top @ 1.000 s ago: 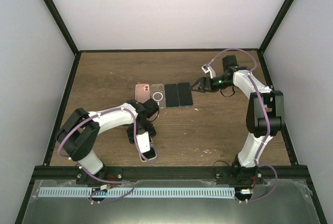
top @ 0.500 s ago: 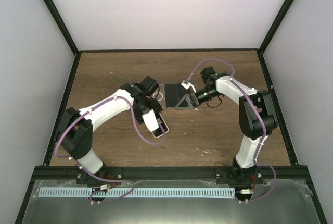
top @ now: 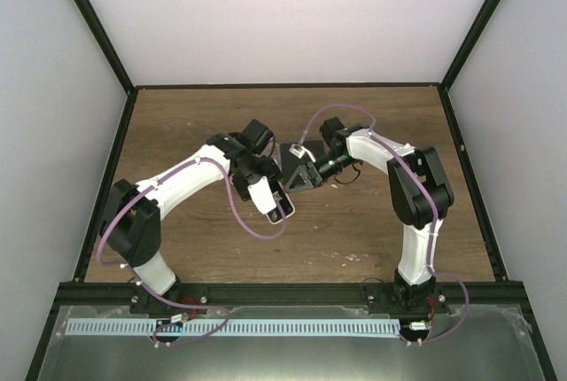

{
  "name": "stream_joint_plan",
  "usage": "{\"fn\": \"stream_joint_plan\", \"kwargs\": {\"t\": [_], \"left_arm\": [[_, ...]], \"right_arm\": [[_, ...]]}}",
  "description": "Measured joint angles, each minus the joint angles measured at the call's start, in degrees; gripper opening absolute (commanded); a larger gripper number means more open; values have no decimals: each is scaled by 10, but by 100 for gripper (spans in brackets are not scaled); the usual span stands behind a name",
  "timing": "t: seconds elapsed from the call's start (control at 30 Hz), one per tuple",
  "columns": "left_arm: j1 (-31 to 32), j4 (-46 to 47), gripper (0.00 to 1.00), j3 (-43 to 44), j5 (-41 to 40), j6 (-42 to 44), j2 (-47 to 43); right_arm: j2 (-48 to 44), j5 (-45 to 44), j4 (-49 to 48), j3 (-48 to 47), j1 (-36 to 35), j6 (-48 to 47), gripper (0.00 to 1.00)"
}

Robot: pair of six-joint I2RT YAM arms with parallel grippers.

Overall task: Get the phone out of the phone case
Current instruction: Pick up the phone at the center of the board.

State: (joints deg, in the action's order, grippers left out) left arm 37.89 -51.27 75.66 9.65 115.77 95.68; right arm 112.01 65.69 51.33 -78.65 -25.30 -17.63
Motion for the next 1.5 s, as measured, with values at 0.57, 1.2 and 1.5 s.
{"fn": "stream_joint_plan", "kwargs": {"t": [0.57,1.2,1.5], "left_arm": [[0,-3,67,9,-20,-23,0],[-118,119,100,39,57,-342,-59],[-188,141,87,127,245,-739,-59]], "right_arm": [[44,-3,-22,-50,-27,57,1],[18,34,-108,-121,91,126,1],[-65,84,-358,-121,125,316,1]]}}
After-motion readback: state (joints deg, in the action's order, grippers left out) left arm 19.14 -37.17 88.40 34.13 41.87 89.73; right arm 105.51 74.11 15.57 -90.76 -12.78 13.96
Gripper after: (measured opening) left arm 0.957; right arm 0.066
